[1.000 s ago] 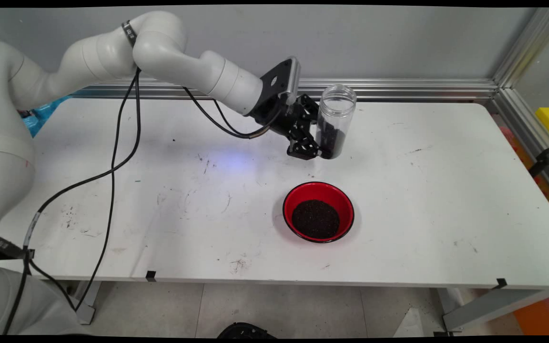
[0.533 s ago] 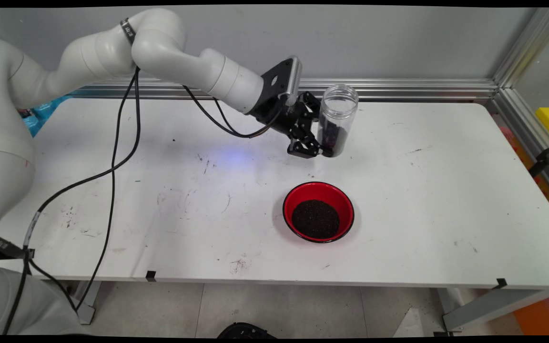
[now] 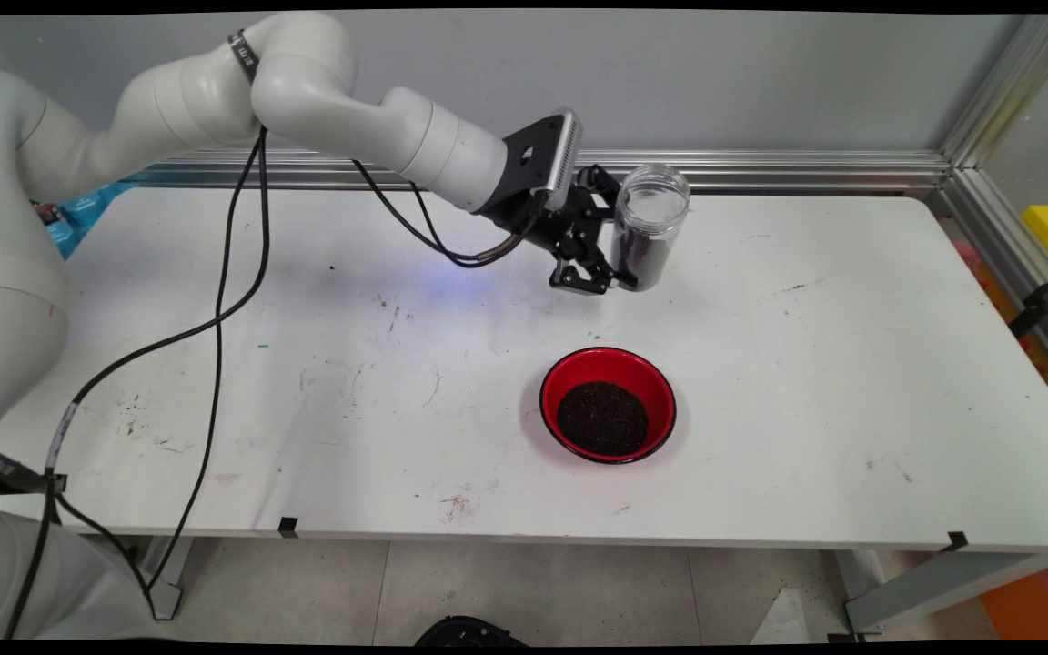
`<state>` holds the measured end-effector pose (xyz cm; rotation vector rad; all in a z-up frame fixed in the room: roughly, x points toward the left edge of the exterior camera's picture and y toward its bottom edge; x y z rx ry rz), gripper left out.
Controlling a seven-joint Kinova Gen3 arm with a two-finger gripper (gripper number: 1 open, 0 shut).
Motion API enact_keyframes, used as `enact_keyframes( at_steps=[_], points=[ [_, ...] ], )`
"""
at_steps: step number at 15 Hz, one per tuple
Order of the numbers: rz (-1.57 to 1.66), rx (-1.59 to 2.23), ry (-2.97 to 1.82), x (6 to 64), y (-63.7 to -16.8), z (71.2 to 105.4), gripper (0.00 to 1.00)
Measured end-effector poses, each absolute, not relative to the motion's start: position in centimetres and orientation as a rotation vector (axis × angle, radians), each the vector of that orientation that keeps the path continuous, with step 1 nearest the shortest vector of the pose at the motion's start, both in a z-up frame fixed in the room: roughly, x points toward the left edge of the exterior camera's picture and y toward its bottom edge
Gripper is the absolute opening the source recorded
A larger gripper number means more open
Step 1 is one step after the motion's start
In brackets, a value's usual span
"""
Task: Pour the black seasoning powder in the red bowl
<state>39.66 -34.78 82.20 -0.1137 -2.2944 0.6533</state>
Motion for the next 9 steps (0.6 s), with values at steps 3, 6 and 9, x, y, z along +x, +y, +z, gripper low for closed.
enact_keyframes(
  at_steps=[3, 6, 9],
  points=[
    [0.712, -0.191, -2.299, 39.43, -34.82, 82.50, 0.00],
    [0.769, -0.269, -2.306, 39.21, -34.93, 82.73, 0.00],
    [0.849, -0.371, -2.315, 38.99, -35.10, 82.89, 0.00]
  ],
)
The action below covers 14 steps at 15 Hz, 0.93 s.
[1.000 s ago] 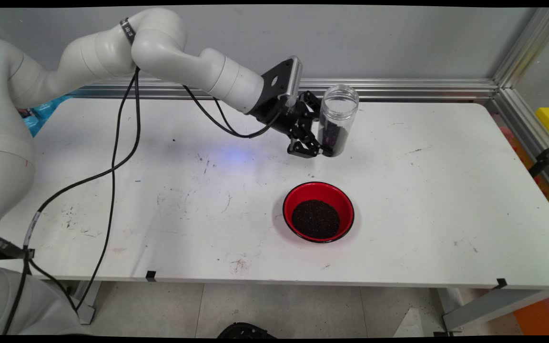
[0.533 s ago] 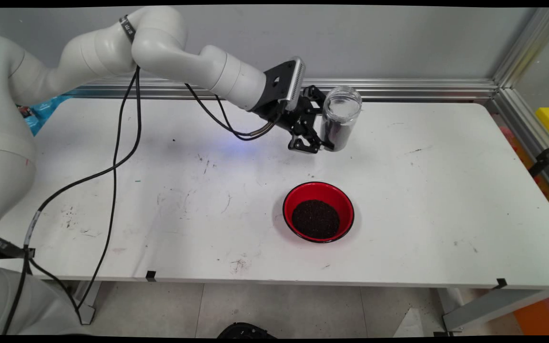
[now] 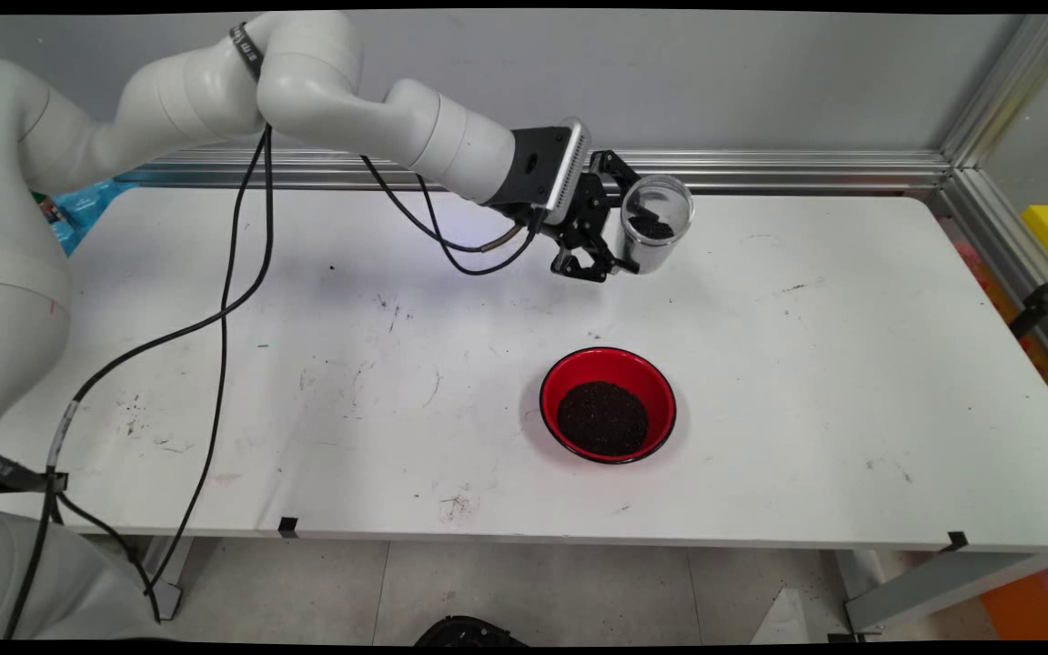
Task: Pour the black seasoning powder in the red bowl
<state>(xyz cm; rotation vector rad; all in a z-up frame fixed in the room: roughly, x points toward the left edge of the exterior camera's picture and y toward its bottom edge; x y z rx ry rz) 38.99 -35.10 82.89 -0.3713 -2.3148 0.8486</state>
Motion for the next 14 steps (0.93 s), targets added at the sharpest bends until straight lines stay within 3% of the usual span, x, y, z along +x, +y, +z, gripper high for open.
enact_keyframes(
  at_steps=[14],
  points=[
    [1.092, -0.703, -2.313, 38.88, -34.54, 82.32, 0.00]
  ],
)
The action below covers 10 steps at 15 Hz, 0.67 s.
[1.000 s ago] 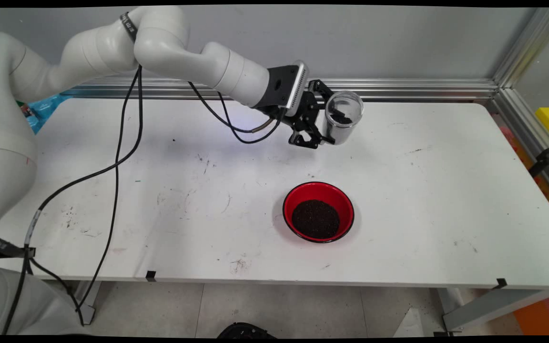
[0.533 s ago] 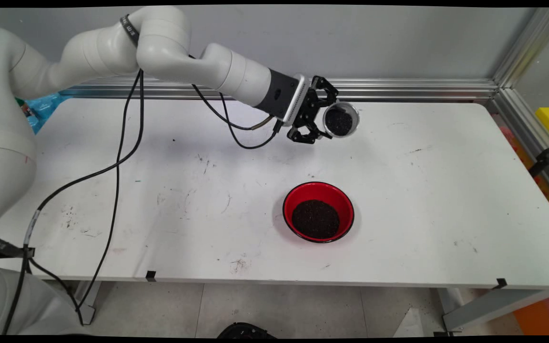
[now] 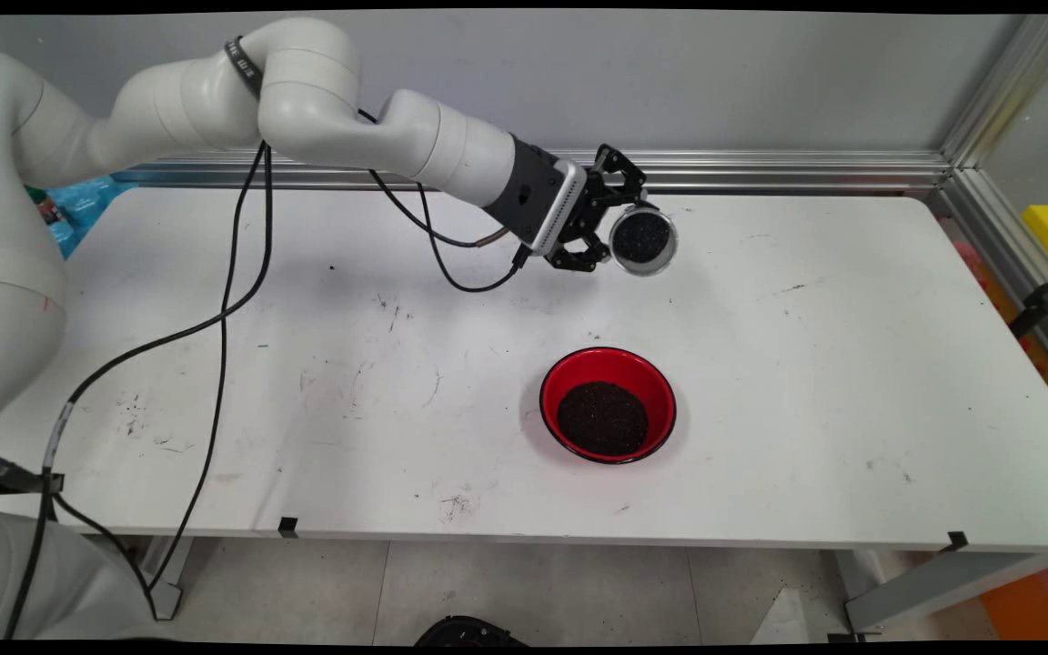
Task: Pour the black seasoning powder in the red bowl
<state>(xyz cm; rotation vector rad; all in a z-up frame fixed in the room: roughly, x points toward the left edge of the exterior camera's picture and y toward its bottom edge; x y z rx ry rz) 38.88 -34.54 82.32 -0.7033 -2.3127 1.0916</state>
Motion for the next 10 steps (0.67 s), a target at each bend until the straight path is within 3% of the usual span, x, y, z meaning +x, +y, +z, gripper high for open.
enact_keyframes(
  at_steps=[10],
  points=[
    [1.134, -0.792, -2.303, 39.29, -33.82, 82.40, 0.00]
  ],
)
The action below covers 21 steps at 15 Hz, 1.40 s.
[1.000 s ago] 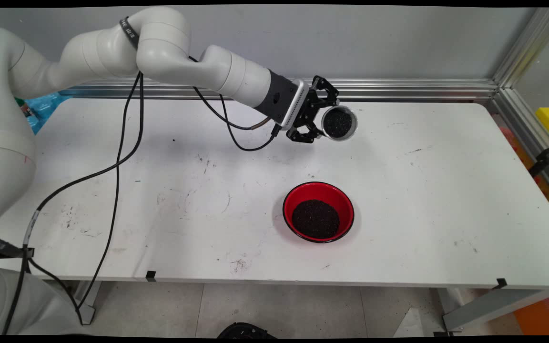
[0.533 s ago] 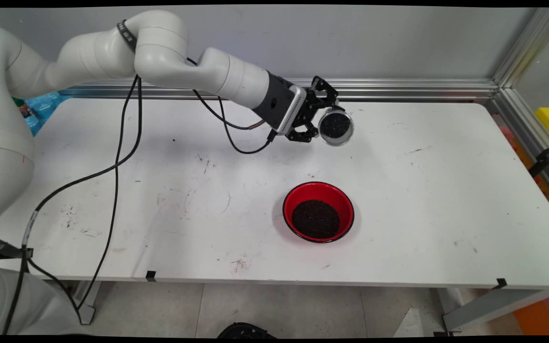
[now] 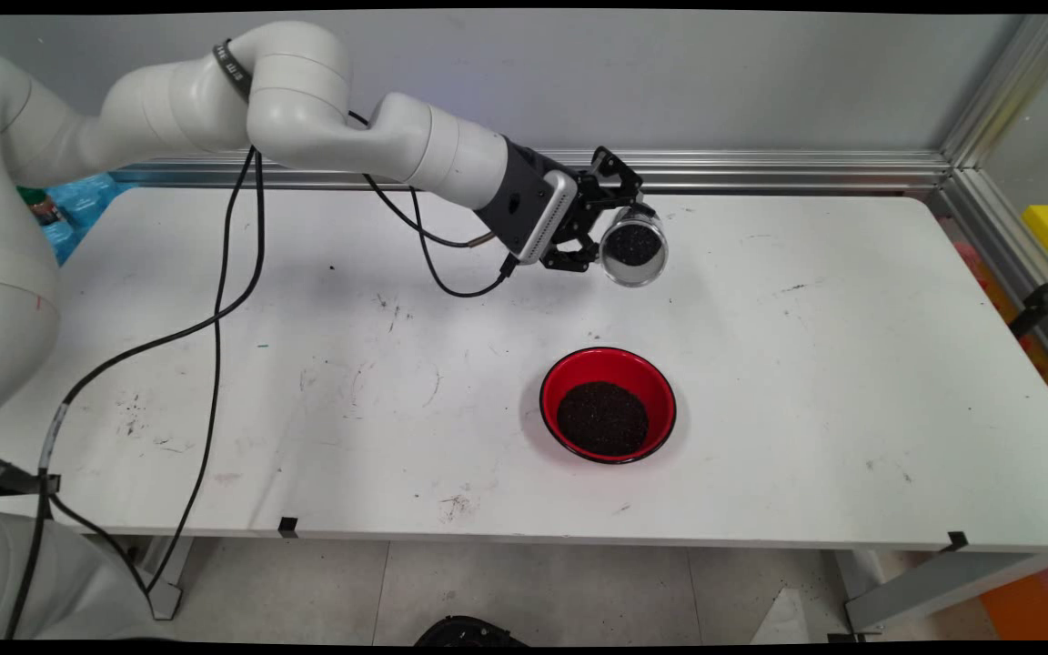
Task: Pour the black seasoning powder in the red bowl
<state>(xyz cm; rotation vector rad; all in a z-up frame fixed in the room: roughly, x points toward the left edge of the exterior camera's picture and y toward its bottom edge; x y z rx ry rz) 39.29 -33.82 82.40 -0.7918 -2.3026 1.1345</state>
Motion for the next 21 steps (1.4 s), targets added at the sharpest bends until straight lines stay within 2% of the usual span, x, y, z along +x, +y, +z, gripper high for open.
enact_keyframes(
  at_steps=[21],
  points=[
    [1.367, -1.069, -2.188, 39.0, -34.0, 83.8, 0.00]
  ],
)
